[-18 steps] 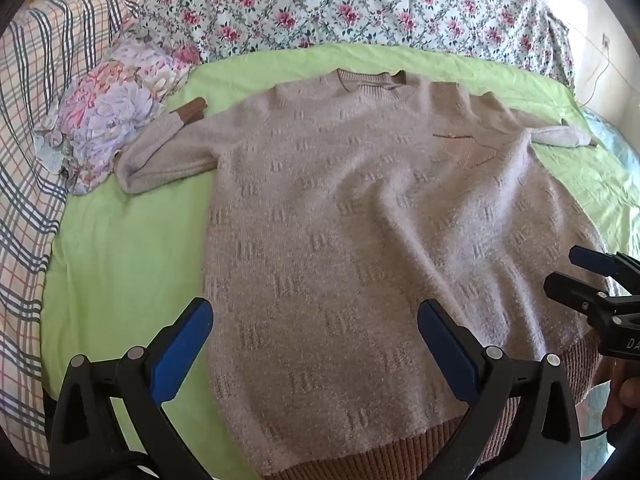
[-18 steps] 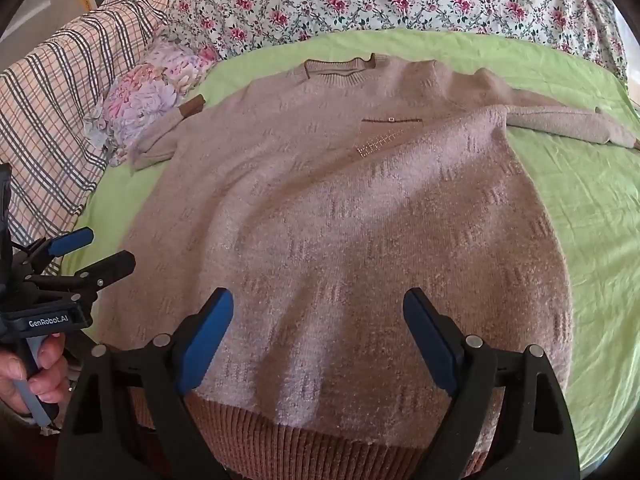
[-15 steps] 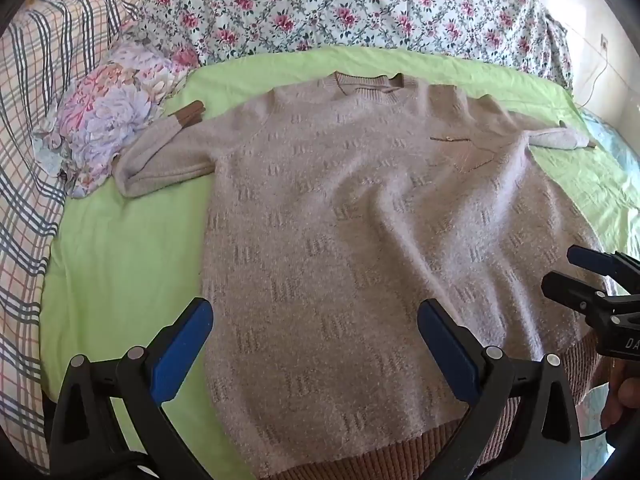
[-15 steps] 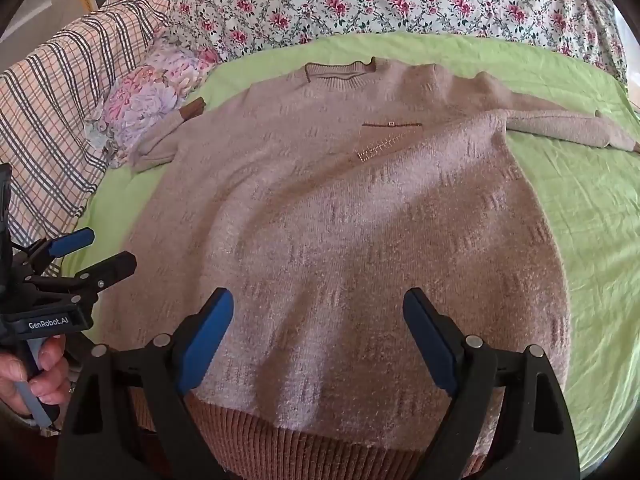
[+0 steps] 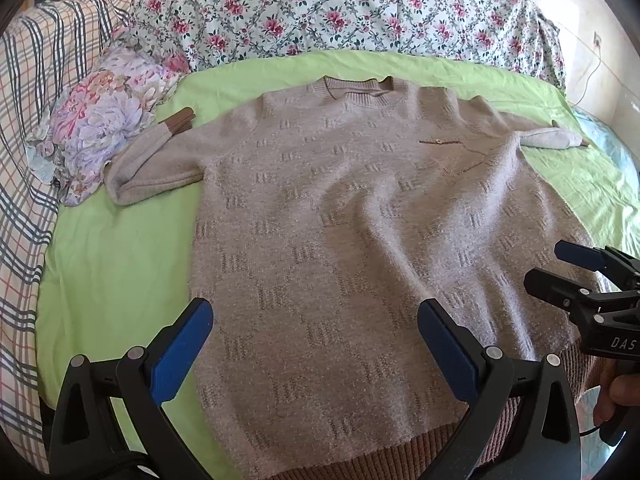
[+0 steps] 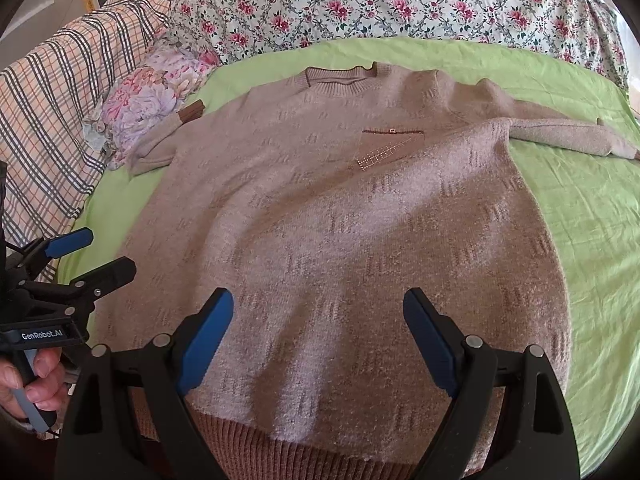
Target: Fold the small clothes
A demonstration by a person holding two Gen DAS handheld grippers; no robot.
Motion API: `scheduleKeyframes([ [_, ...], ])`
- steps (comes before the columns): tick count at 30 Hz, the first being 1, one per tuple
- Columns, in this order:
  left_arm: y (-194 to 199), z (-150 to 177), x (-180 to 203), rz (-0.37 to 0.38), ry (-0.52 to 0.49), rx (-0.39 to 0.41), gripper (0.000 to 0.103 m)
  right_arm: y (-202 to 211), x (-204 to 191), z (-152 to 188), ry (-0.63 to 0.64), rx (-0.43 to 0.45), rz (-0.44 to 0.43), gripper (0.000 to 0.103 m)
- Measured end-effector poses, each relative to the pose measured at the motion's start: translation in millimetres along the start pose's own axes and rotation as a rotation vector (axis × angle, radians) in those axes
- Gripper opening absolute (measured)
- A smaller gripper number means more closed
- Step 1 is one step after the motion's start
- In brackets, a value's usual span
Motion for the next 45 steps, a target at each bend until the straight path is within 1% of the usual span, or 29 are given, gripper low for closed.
scheduleKeyframes([
  [5,-1,-2,1,-0.019,-0.017,-0.008,0.102,0,0,-1,-0.004,0.003,-0.002,0.087],
  [7,-1,-2,2,-0.025,-0.027,-0.016,0.102,3,0,-1,-0.001,0.037,-0.014,0.087],
  [8,-1,-2,3,-0.028,-0.032,-0.014,0.102,4,0,-1,-0.003,0.039,-0.017,0.087],
  [9,-1,-3,3,-0.019,-0.027,-0.012,0.102,4,0,-1,-0.004,0.037,-0.017,0.087],
  [11,0,-4,5,-0.018,-0.027,-0.004,0.102,4,1,-1,-0.008,0.015,-0.012,0.087],
  [15,-1,-4,5,-0.020,-0.029,0.004,0.102,5,1,-1,-0.010,-0.001,-0.006,0.087],
  [18,-1,-6,6,-0.020,-0.030,0.010,0.102,6,0,0,-0.006,0.001,0.003,0.087],
  [21,-2,-7,5,0.006,-0.018,-0.008,0.102,7,2,0,-0.011,0.008,0.000,0.087],
  [28,-6,-12,7,0.012,-0.022,-0.010,0.102,8,6,-2,-0.024,0.007,-0.006,0.087],
  [35,-11,-16,10,0.045,-0.025,-0.009,0.102,7,13,-5,-0.059,0.005,-0.033,0.087],
  [37,-15,-18,10,0.061,-0.022,-0.020,0.102,7,17,-7,-0.072,0.004,-0.035,0.087],
  [39,-19,-21,11,0.064,-0.022,-0.008,0.102,6,23,-8,-0.076,0.006,-0.018,0.087],
  [41,-23,-25,11,0.068,-0.021,-0.007,0.102,5,30,-11,-0.109,0.000,-0.038,0.087],
  [43,-26,-29,10,0.070,-0.016,-0.005,0.102,6,39,-13,-0.121,0.000,-0.024,0.087],
  [45,-29,-33,10,0.082,-0.006,-0.009,0.102,6,46,-16,-0.147,0.007,-0.041,0.087],
])
Point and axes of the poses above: each gripper's, at about its wrist camera, not at the fingertips, and y roughly against the way its jaws point, x to its right, z to its underside, the point moved 3 cm from there along -y, roughly the way its jaws point, and after that the axes turned 11 degrees about -y, right-handed, at the moved point
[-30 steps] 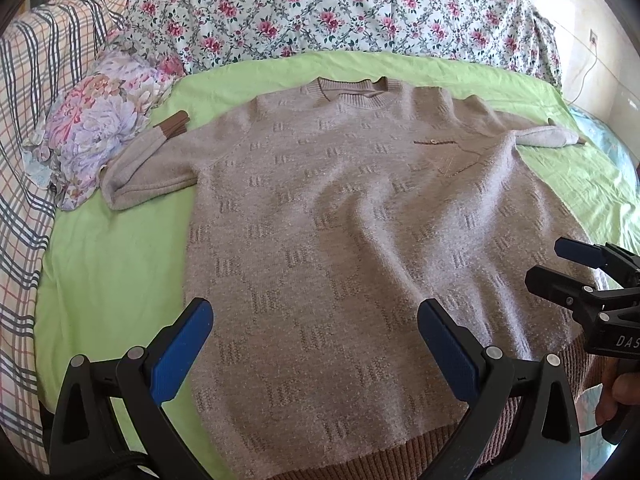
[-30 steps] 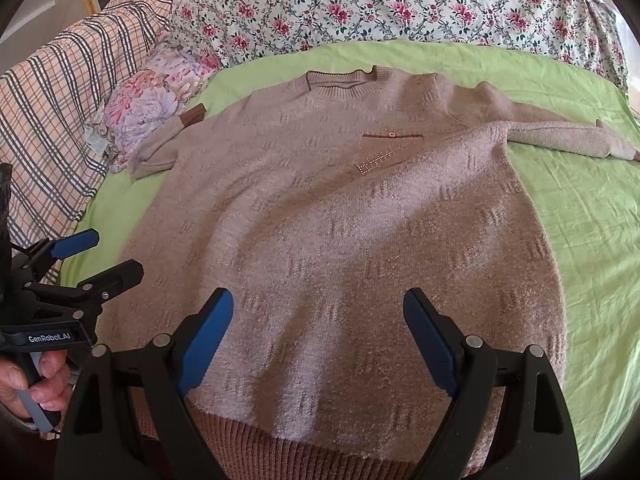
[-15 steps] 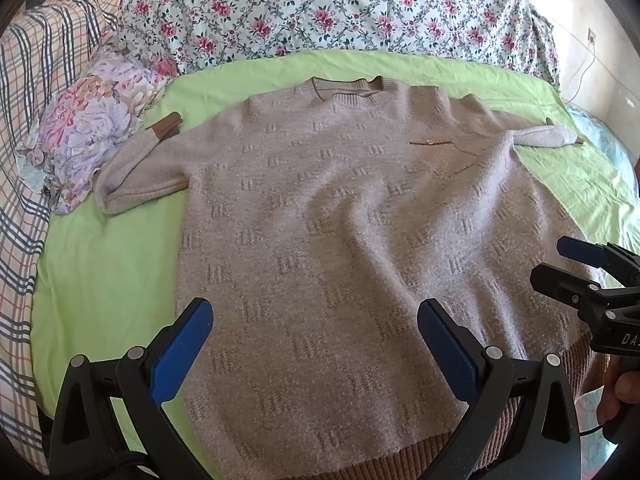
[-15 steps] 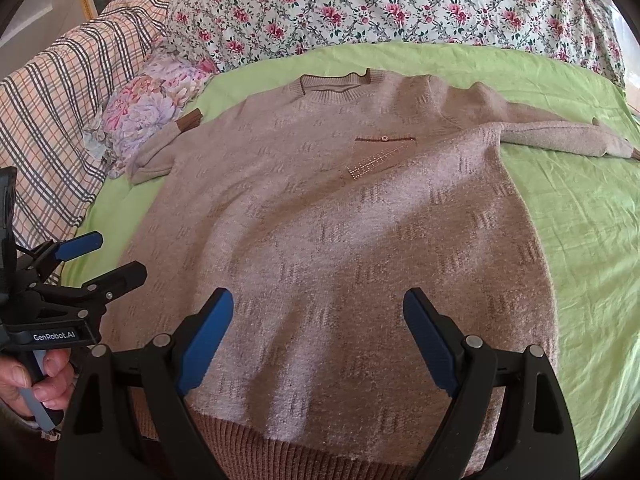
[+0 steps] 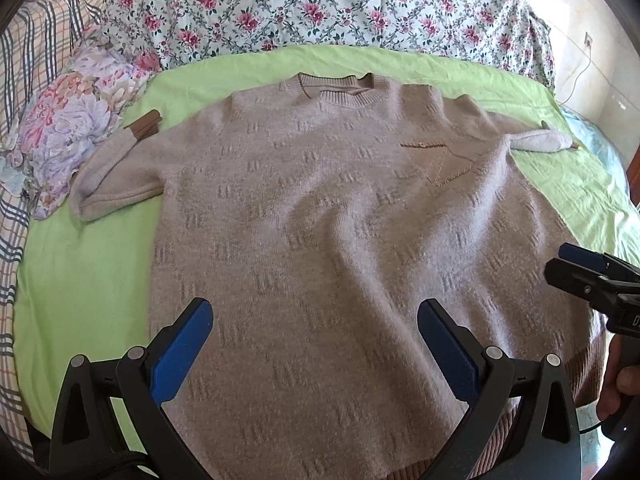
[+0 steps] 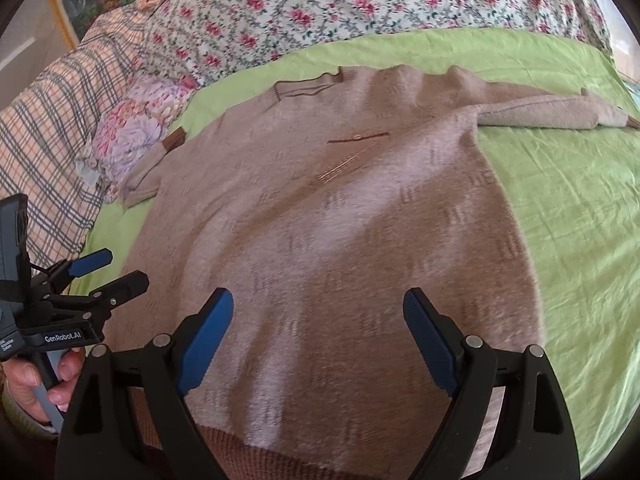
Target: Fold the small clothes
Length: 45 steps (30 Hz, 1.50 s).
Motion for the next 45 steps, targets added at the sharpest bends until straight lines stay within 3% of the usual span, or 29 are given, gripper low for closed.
scheduleKeyframes([
  [11,-30,-30,-13,-0.006,0.043,-0.023,0.102,2,74,-42,-0.137,0.070,0.048,0.087],
  [19,-45,-45,-18,0.003,0.078,-0.030,0.102,15,191,-112,-0.330,0.186,0.125,0.087],
  [22,-53,-47,-14,0.007,0.072,-0.048,0.102,26,246,-150,-0.419,0.249,0.175,0.076],
  [24,-62,-49,-10,0.012,0.066,-0.066,0.102,30,288,-174,-0.520,0.283,0.207,0.061],
  [31,-83,-54,1,0.016,0.049,-0.100,0.102,6,389,-237,-0.721,0.329,0.286,0.059],
  [32,-87,-54,3,0.018,0.045,-0.110,0.102,0,398,-241,-0.737,0.320,0.292,0.056],
  [33,-89,-55,4,0.019,0.044,-0.116,0.102,-5,405,-242,-0.751,0.311,0.306,0.045],
  [35,-91,-56,4,0.019,0.044,-0.114,0.102,-9,411,-242,-0.759,0.309,0.319,0.024],
  [37,-93,-57,3,0.021,0.047,-0.113,0.102,-7,403,-244,-0.734,0.321,0.304,0.013],
  [41,-95,-57,-2,0.032,0.064,-0.110,0.102,4,351,-250,-0.611,0.341,0.233,0.010],
  [45,-88,-57,-11,0.041,0.093,-0.083,0.102,7,265,-249,-0.473,0.324,0.083,0.010],
])
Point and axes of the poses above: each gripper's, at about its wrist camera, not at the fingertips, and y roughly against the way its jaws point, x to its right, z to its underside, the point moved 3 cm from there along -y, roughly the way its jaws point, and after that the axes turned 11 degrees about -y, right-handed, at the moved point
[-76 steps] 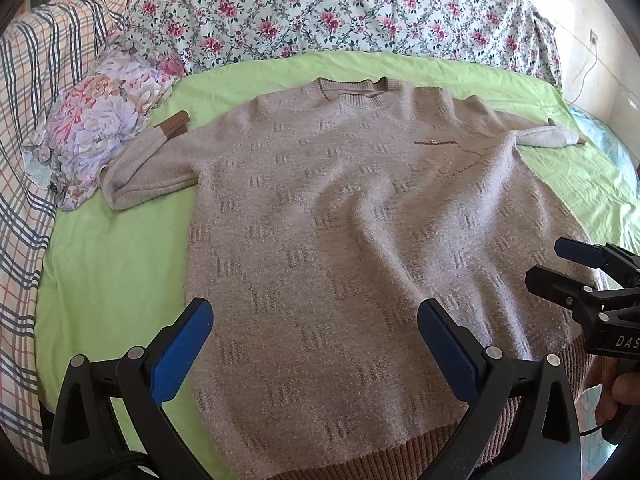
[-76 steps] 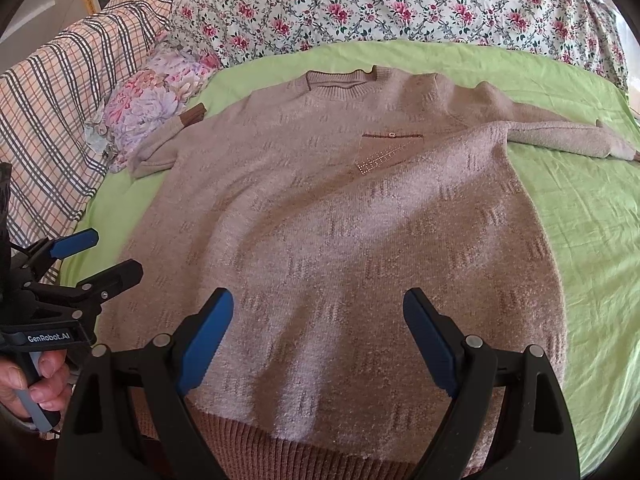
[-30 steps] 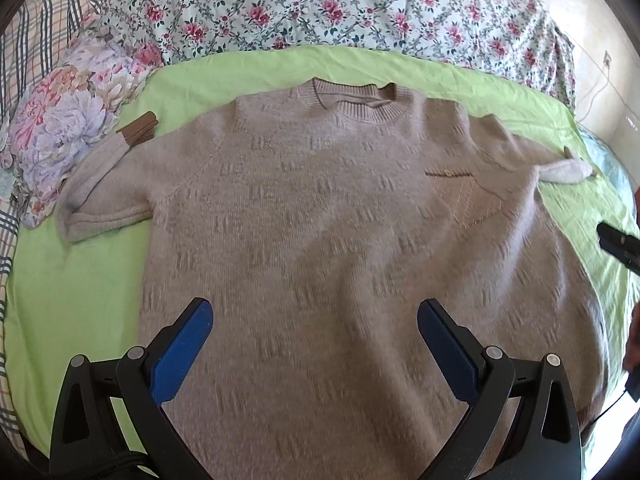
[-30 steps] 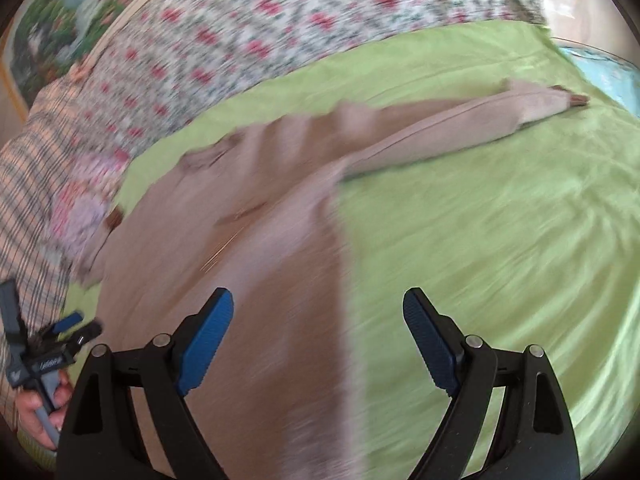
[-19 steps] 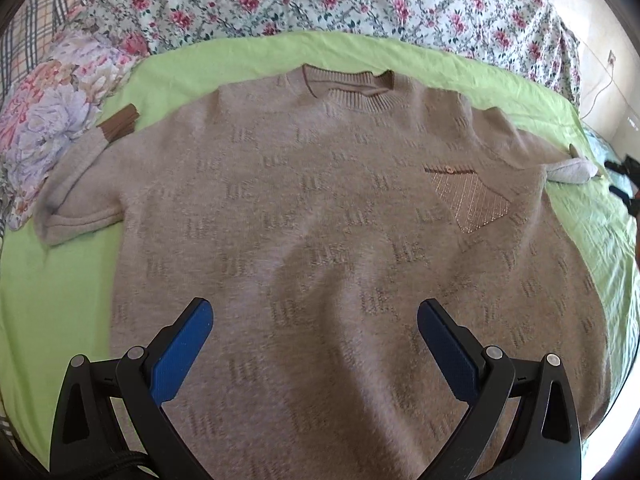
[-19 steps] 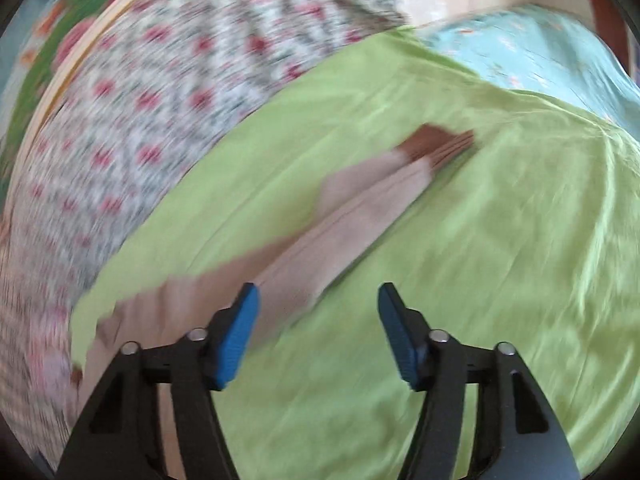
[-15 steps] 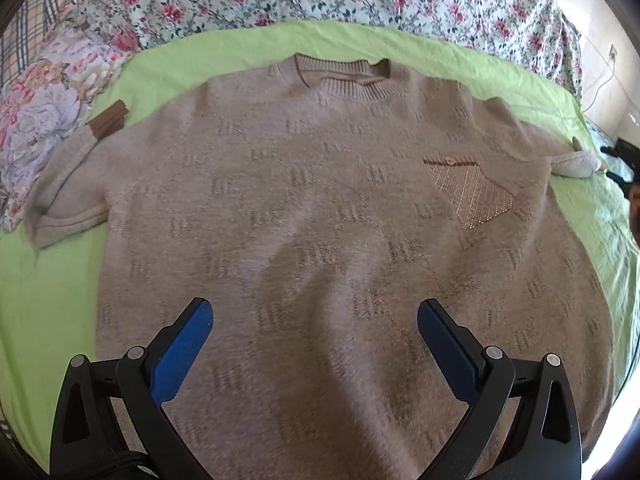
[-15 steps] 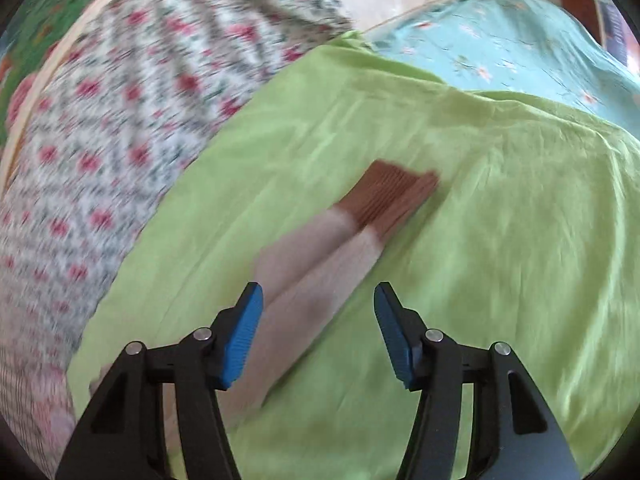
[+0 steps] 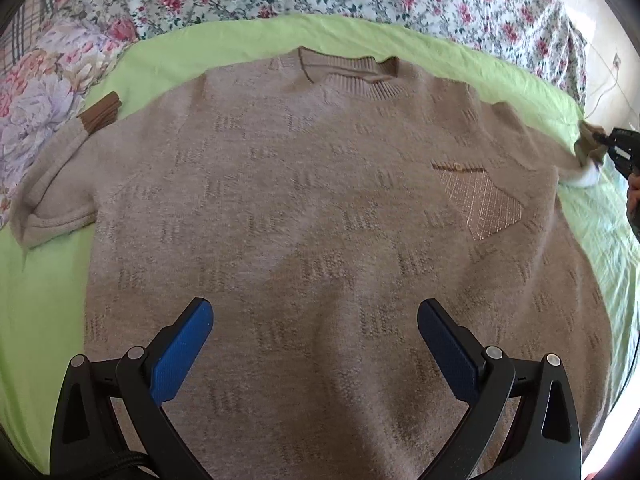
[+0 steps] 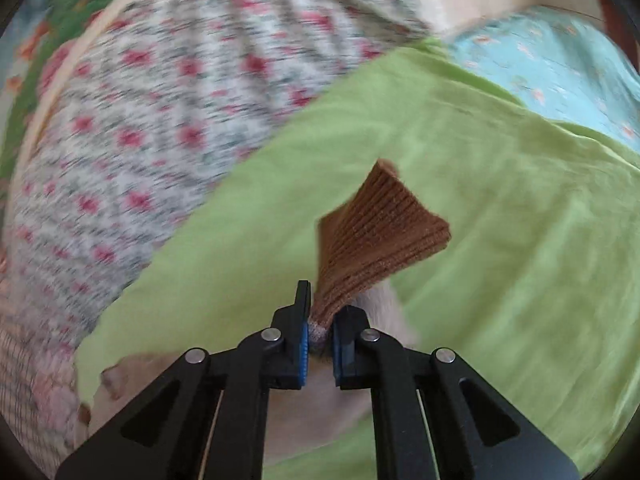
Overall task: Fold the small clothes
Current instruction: 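Carry the cuff across the sweater body toward the left gripper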
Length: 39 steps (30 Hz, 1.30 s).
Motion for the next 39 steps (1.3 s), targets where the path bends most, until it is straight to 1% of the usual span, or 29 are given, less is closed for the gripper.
scheduleKeyframes([
  [3,7,1,-8,0.011,0.028,0.020,0.102,-2,-69,46,0.083,-0.094,-0.131,0.010],
  [5,10,2,-15,0.024,0.049,0.030,0.102,-13,-121,87,0.125,-0.200,-0.239,0.010],
  [8,16,6,-27,0.049,0.083,0.043,0.102,-28,-182,144,0.177,-0.335,-0.348,0.009],
  [10,19,8,-36,0.069,0.105,0.050,0.102,-44,-227,193,0.221,-0.437,-0.410,0.010],
  [11,21,10,-44,0.077,0.122,0.057,0.102,-48,-240,211,0.236,-0.473,-0.426,0.010],
  [13,23,14,-54,0.090,0.144,0.064,0.102,-64,-270,259,0.271,-0.561,-0.444,0.010],
  [14,23,16,-60,0.099,0.159,0.067,0.102,-68,-277,274,0.287,-0.585,-0.446,0.010],
  [15,23,17,-68,0.116,0.180,0.070,0.102,-76,-287,297,0.307,-0.619,-0.444,0.010],
  [17,22,19,-78,0.147,0.212,0.072,0.102,-87,-297,328,0.327,-0.676,-0.440,0.010],
  [19,20,16,-86,0.167,0.229,0.079,0.102,-97,-301,352,0.363,-0.713,-0.412,0.010],
  [20,18,13,-89,0.176,0.233,0.085,0.102,-100,-301,358,0.366,-0.723,-0.398,0.013],
  [22,11,4,-95,0.186,0.238,0.095,0.102,-107,-299,364,0.352,-0.755,-0.376,0.016],
  [23,6,-1,-97,0.196,0.239,0.096,0.102,-108,-298,365,0.341,-0.765,-0.374,0.025],
  [24,2,-5,-98,0.208,0.242,0.098,0.102,-108,-295,359,0.320,-0.762,-0.375,0.041],
  [26,-11,-17,-99,0.244,0.249,0.097,0.102,-100,-289,347,0.288,-0.734,-0.394,0.056],
  [29,-35,-39,-98,0.328,0.271,0.080,0.102,-82,-279,320,0.253,-0.658,-0.410,0.056],
  [30,-48,-46,-96,0.348,0.278,0.062,0.102,-73,-273,309,0.234,-0.627,-0.416,0.056],
  [31,-57,-51,-96,0.349,0.285,0.049,0.102,-65,-267,300,0.219,-0.602,-0.421,0.056],
  [33,-69,-62,-94,0.325,0.284,0.057,0.101,-47,-254,285,0.201,-0.548,-0.421,0.056],
  [34,-70,-67,-93,0.306,0.268,0.073,0.098,-37,-245,277,0.192,-0.517,-0.414,0.056],
  [36,-72,-72,-90,0.293,0.241,0.095,0.068,-22,-227,261,0.169,-0.470,-0.401,0.056],
  [37,-74,-74,-89,0.306,0.224,0.097,0.031,-15,-218,254,0.156,-0.444,-0.389,0.056],
  [38,-77,-75,-88,0.336,0.216,0.090,0.004,-9,-208,247,0.146,-0.418,-0.373,0.056],
  [39,-78,-77,-86,0.364,0.209,0.089,0.005,-4,-198,240,0.138,-0.394,-0.355,0.056],
])
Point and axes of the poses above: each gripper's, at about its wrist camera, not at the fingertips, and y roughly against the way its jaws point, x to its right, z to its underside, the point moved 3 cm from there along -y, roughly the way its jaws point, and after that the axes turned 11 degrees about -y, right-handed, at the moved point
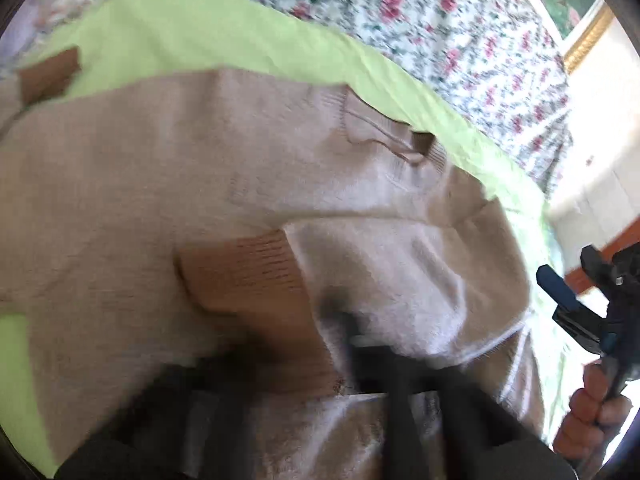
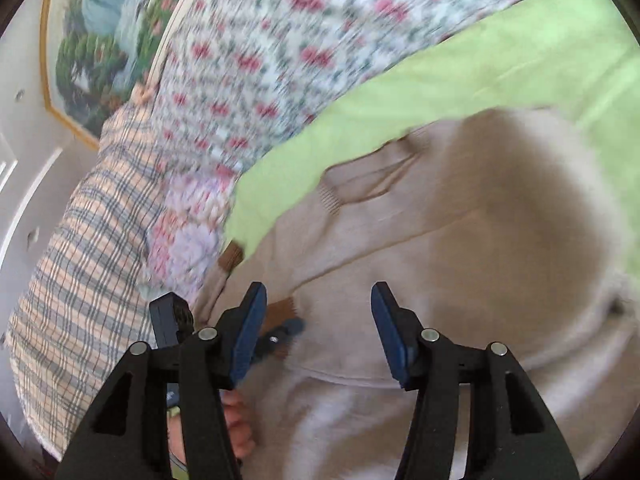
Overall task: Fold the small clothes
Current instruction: 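Carry the cuff across the sweater body toward the left gripper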
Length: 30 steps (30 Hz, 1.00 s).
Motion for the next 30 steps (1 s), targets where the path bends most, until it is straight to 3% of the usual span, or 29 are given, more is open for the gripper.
scheduleKeyframes([
  [3,31,-14,8,-0.077,-0.092,0.107,0.005,28,25,-14,-0.024,0.061,0.070,0.056],
  [5,63,-29,-5,-0.124,-0.092,0.219,0.005,44,42,-25,-0.047,0.101,0.142,0.056],
  [6,67,-34,-15,-0.155,-0.080,0.226,0.005,51,53,-33,-0.060,0.121,0.180,0.056],
  [11,50,-38,-52,-0.145,-0.022,0.146,0.006,42,86,-67,-0.073,0.107,0.283,0.056],
  [17,38,-28,-50,-0.170,-0.038,0.107,0.006,-15,98,-99,-0.011,-0.002,0.352,0.056],
  [20,34,-16,-50,-0.177,-0.044,0.092,0.006,-49,103,-101,0.022,-0.108,0.391,0.056],
  [22,37,-14,-47,-0.176,-0.054,0.096,0.006,-49,99,-100,0.075,-0.123,0.379,0.006],
  [26,31,-22,-25,-0.111,-0.095,0.112,0.006,-12,115,-119,0.036,-0.007,0.378,0.008],
  [30,6,-22,-9,-0.151,-0.154,0.077,0.006,-21,136,-114,0.039,-0.036,0.424,0.008],
])
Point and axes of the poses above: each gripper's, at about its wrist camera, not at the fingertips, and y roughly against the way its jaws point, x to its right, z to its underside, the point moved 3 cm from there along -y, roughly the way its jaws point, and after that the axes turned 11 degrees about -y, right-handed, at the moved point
